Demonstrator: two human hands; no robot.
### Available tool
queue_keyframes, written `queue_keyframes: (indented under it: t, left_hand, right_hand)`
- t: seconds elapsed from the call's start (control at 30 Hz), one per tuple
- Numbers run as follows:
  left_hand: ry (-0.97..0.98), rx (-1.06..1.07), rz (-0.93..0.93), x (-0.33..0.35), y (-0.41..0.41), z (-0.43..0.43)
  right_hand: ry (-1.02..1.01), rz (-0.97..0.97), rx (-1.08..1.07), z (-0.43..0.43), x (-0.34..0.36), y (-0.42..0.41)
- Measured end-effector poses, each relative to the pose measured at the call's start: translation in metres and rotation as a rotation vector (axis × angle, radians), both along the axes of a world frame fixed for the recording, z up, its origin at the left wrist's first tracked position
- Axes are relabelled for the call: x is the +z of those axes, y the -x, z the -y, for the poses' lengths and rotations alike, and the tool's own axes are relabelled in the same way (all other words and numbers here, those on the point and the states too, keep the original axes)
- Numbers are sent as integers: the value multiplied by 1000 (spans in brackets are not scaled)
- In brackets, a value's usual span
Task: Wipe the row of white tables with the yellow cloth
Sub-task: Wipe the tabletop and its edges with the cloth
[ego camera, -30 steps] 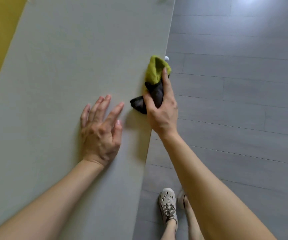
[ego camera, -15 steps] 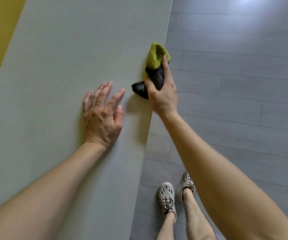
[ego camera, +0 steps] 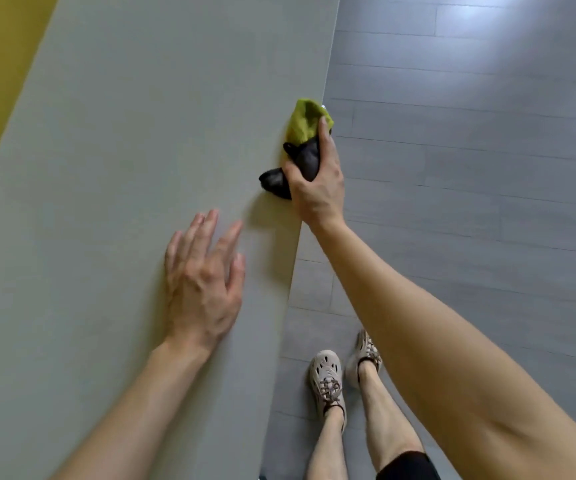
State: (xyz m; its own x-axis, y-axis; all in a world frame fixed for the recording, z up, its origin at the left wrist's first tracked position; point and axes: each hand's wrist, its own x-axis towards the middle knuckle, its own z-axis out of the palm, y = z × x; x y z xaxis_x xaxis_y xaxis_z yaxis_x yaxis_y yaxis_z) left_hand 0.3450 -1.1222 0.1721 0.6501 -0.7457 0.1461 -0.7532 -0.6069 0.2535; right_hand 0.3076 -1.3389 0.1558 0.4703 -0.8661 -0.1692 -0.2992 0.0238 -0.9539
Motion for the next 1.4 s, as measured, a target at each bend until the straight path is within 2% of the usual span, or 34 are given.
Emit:
queue_keyframes:
  t: [0.13,0.27,0.37,0.53,0.6,0.7,0.8,0.87,0.93,1.07,1.13,1.2,1.33,1.4]
  left_hand:
    - [-31,17,28,-7,41,-51]
    - [0,-22,58,-19,40,-59]
    - [26,-10,59,-20,40,-57]
    - [19,4,61,-21,41,-56]
    - [21,2,62,-22,40,-56]
    - [38,-6,52,-23,38,-58]
    - [46,-17,54,-24,37,-59]
    - [36,-17,56,-24,37,-58]
    - [26,-18,68,-24,36,-58]
    - [6,-8,81,-26,35,-58]
    - [0,-7,82,-25,34,-58]
    - [-6,-11,78,-24,33,-57]
    - [-12,-16,82,-23,33,-58]
    - [-12,-14,73,-23,34,-59]
  right_hand:
    - [-46,34,24,-68,-4,44]
    - [-20,51,140,-159,-4,113]
    - [-21,25,185,-131,-6,103]
    - [-22,-94,51,-40,3,35]
    - [-61,-60,24,-44,3,34]
    - [-78,9,49,-108,-4,76]
    - [-83,63,172,-192,-12,145]
    - [-104,108,243,-215,-11,169]
    - [-125,113,261,-196,-12,158]
    - [-80,62,95,-118,-12,97]
    - [-76,77,79,-109,-12,92]
    - [-106,104,107,-139,-13,113]
    - [-139,175,224,-256,-14,196]
    - [-110,180,258,-272,-8,209]
